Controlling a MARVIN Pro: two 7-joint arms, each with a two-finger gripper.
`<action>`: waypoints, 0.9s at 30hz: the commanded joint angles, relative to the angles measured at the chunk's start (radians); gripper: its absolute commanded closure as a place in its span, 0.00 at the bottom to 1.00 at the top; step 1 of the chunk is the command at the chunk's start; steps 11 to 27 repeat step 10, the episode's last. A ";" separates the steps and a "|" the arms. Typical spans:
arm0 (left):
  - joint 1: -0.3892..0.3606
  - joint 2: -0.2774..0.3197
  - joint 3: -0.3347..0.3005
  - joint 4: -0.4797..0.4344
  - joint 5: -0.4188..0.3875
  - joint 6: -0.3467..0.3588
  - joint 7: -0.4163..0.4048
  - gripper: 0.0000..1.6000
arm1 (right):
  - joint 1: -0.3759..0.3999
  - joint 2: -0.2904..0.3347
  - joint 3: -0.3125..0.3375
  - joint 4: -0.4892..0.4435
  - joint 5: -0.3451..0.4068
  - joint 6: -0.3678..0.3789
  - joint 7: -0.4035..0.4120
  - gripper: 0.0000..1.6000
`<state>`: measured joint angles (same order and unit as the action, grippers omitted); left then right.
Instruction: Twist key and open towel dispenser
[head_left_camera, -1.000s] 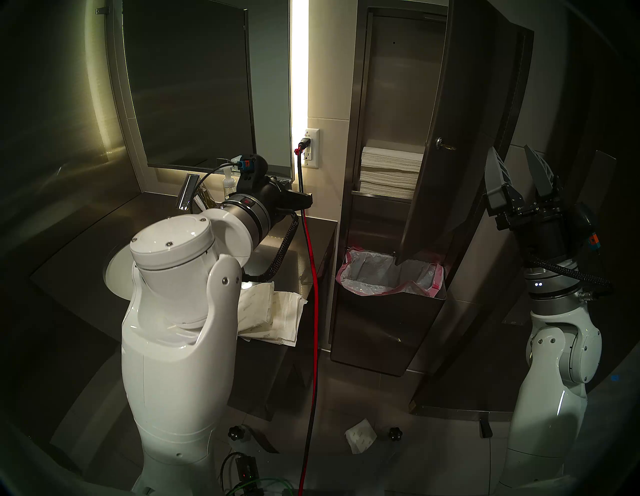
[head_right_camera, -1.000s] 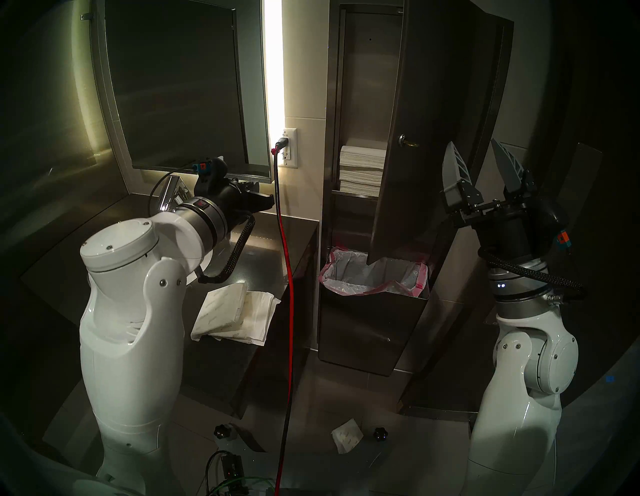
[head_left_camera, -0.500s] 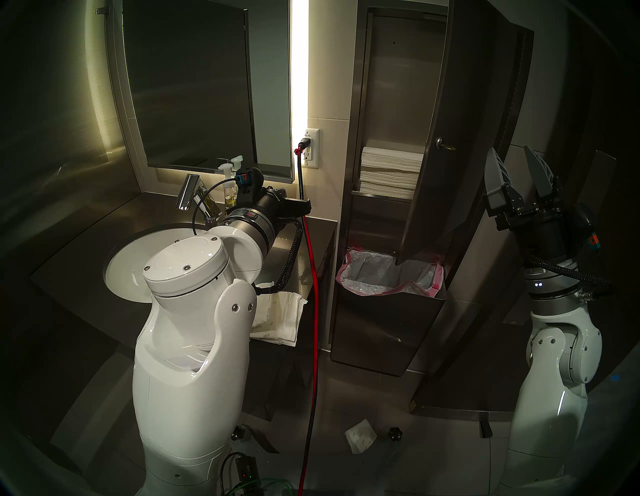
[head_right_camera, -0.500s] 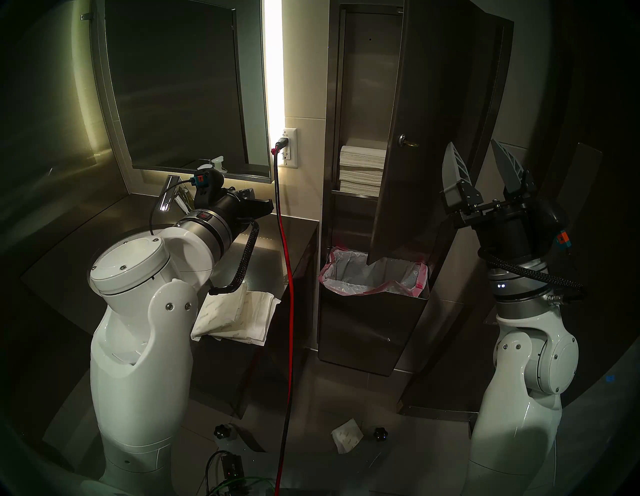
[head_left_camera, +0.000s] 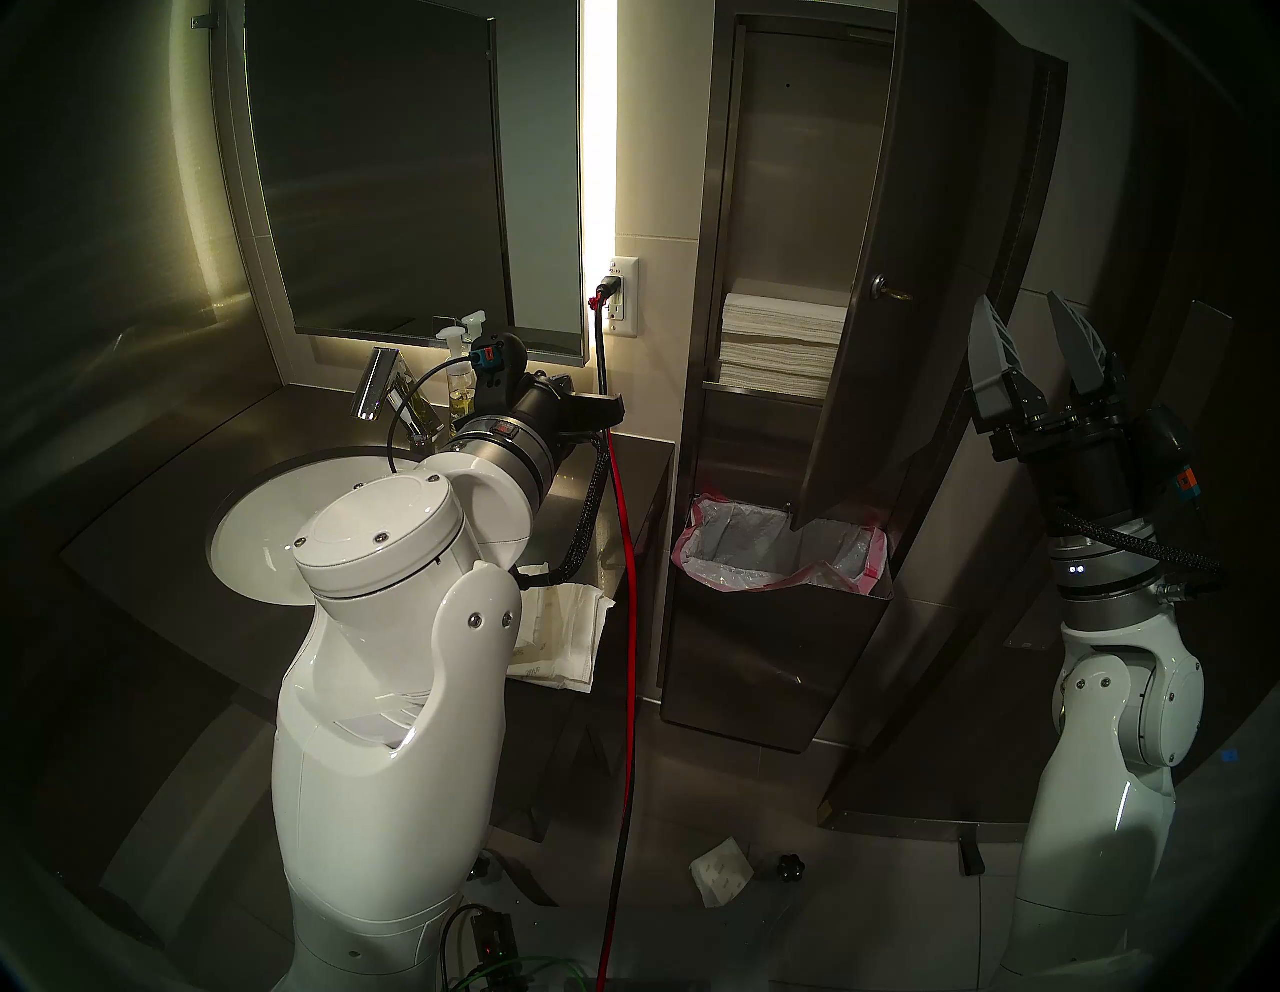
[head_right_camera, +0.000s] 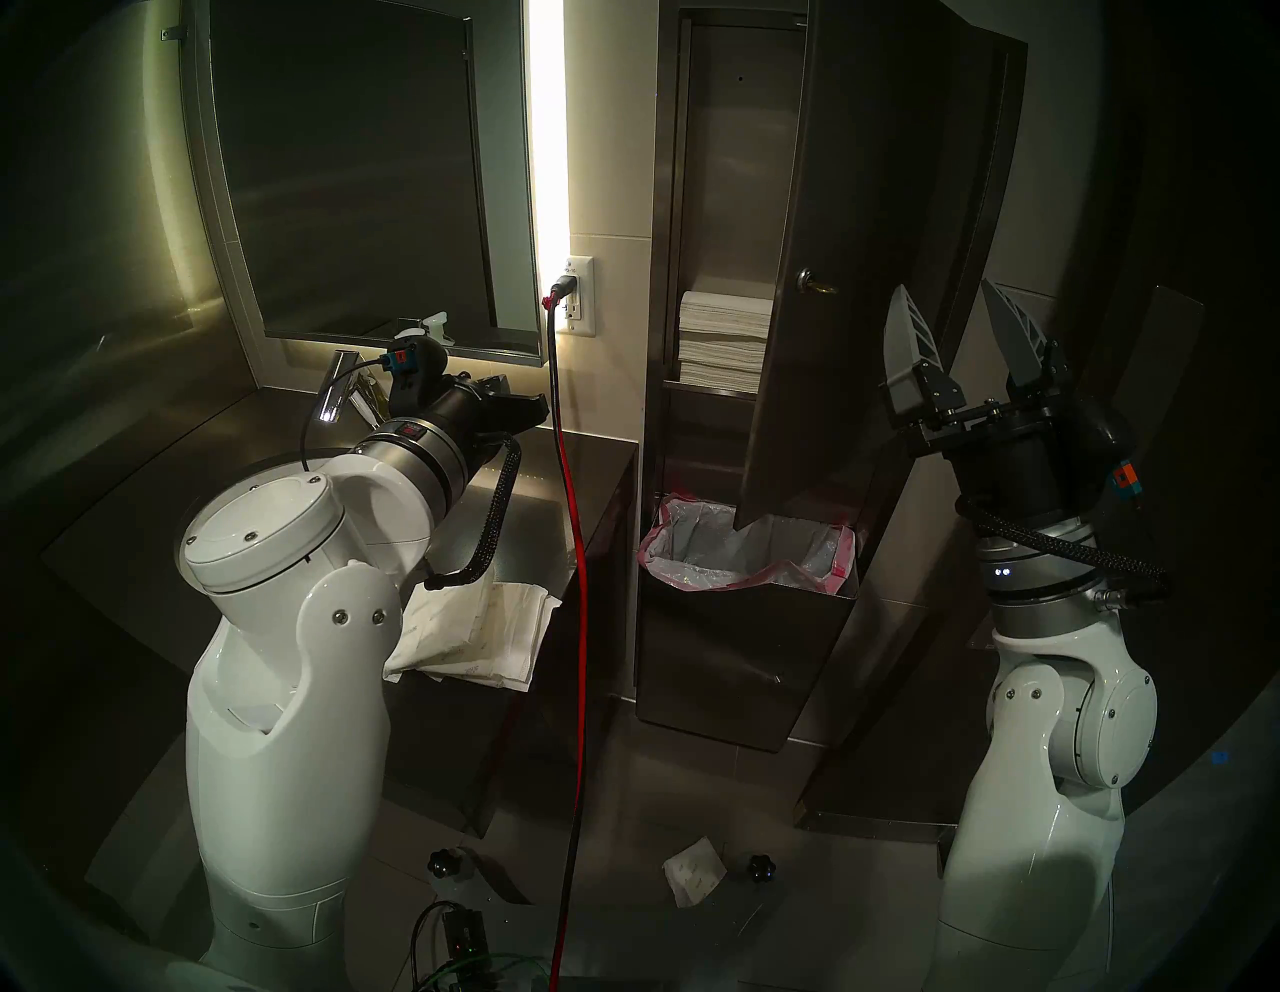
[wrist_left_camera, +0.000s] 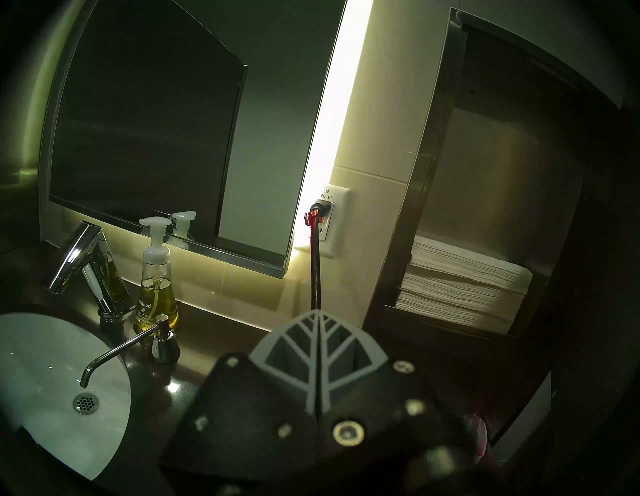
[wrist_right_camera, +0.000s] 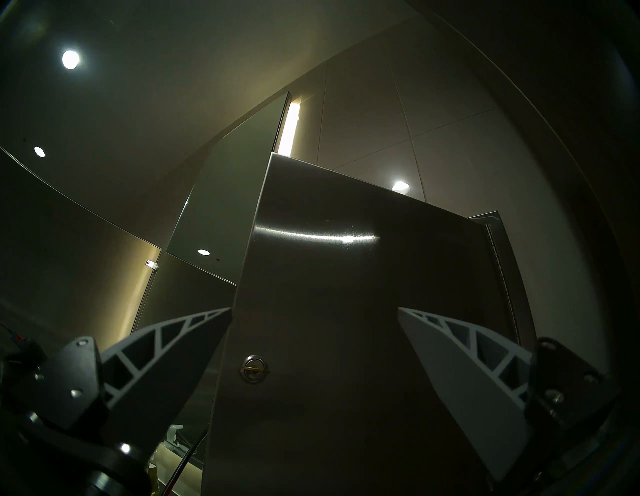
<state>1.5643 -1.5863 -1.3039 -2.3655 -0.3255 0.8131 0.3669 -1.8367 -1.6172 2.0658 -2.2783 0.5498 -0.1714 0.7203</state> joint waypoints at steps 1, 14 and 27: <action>-0.013 -0.001 -0.001 -0.014 -0.003 -0.011 -0.005 0.89 | -0.001 0.003 0.002 -0.012 -0.001 0.001 0.001 0.00; -0.014 0.002 -0.001 -0.014 -0.007 -0.012 -0.001 0.89 | -0.002 0.004 0.001 -0.012 -0.001 0.000 -0.001 0.00; -0.014 0.002 -0.001 -0.014 -0.007 -0.012 -0.001 0.89 | -0.002 0.004 0.001 -0.012 -0.001 0.000 -0.001 0.00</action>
